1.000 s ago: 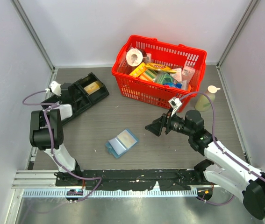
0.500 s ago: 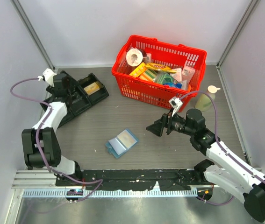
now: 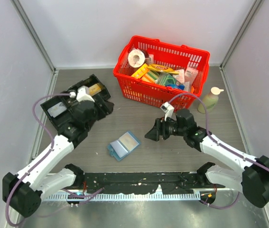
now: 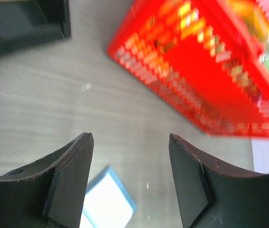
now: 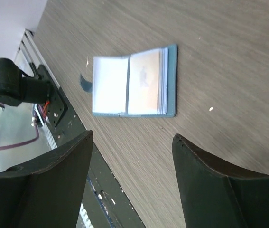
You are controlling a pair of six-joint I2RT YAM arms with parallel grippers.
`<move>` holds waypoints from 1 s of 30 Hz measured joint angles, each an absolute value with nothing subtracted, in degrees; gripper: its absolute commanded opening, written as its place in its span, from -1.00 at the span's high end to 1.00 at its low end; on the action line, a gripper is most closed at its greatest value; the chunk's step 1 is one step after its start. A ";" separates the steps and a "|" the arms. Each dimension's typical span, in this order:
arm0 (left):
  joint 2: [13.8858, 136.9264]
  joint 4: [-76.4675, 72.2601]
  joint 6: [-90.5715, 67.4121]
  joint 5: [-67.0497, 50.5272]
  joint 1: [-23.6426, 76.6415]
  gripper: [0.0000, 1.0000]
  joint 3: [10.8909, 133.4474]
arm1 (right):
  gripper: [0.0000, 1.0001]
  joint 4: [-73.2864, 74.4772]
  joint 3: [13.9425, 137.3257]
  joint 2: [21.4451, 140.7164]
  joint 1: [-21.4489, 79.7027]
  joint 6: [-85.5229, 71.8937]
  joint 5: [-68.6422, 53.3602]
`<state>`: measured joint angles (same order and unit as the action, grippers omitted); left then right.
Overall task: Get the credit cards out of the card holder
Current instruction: Remove the credit card from the card holder.
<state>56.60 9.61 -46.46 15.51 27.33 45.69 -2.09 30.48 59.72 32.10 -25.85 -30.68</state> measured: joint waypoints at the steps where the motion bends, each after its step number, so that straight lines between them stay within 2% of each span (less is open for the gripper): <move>1: 55.48 10.20 -47.70 15.29 29.34 -0.27 44.10 | -0.40 -2.09 30.50 60.69 33.17 -25.82 -30.33; 5: 52.29 12.88 -52.21 14.57 37.23 -0.17 39.05 | -0.34 -2.33 31.46 65.30 37.76 -25.69 -27.90; 8: 50.96 14.83 -54.98 14.46 42.65 -0.01 37.10 | -0.28 -2.81 33.17 69.56 41.25 -25.45 -25.89; 12: 49.95 14.98 -58.41 14.83 47.24 0.04 33.43 | -0.20 -3.31 36.14 74.70 44.42 -24.84 -23.14; 23: 54.22 19.86 -62.87 17.61 50.63 0.23 27.53 | -0.02 -3.36 42.59 85.56 48.45 -21.89 -16.67; 30: 58.17 20.49 -63.77 17.50 51.07 0.42 25.82 | 0.14 -3.36 45.01 90.56 50.24 -20.60 -15.03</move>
